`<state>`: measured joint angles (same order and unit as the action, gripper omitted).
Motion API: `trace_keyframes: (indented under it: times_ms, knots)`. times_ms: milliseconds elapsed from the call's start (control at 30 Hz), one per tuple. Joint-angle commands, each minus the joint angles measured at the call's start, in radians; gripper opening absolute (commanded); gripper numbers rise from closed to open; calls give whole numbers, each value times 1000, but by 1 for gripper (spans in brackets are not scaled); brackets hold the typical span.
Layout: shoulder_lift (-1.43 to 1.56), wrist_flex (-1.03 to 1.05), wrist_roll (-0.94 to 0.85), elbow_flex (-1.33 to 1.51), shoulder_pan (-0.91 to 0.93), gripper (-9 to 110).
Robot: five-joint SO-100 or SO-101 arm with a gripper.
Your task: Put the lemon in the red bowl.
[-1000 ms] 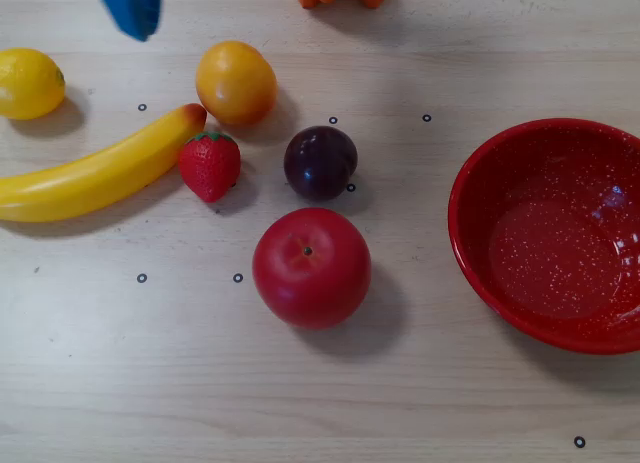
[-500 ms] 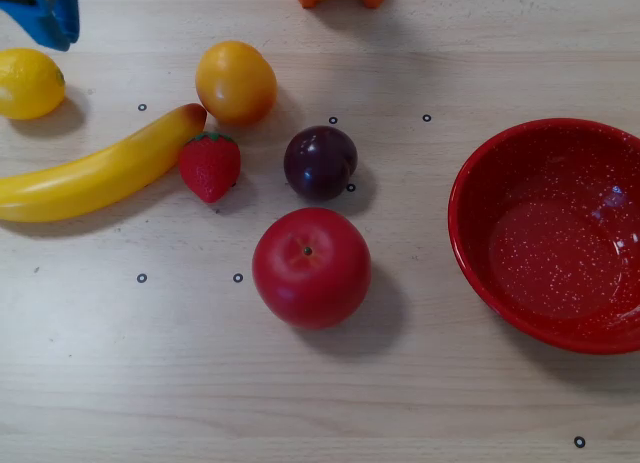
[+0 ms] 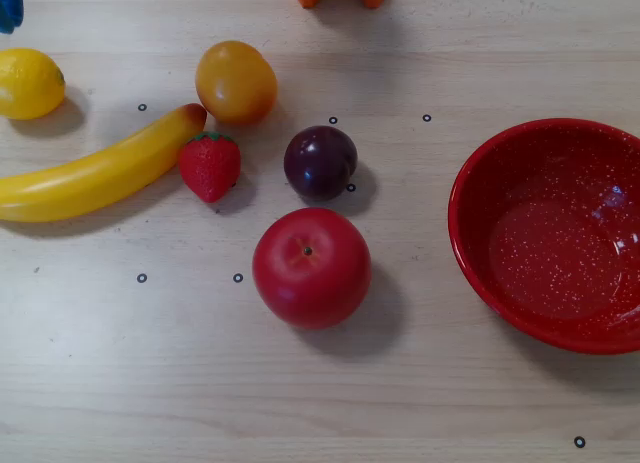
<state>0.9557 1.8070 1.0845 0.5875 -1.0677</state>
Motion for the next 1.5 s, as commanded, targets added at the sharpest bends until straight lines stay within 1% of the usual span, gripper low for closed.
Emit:
trace_keyframes:
  times_ms: [0,233,367,533,700,1067,1467]
  knots:
    - [54,89,69,-100,-51,0]
    - [48,89,161,-89,-117,3]
    - [35,89,201,-80,-138,6]
    - [21,89,212,-72,-141,15]
    - [6,89,207,-58,-144,28]
    - [-37,63,244,-48,-163,49]
    - [-98,-21,337,-46,-178,56]
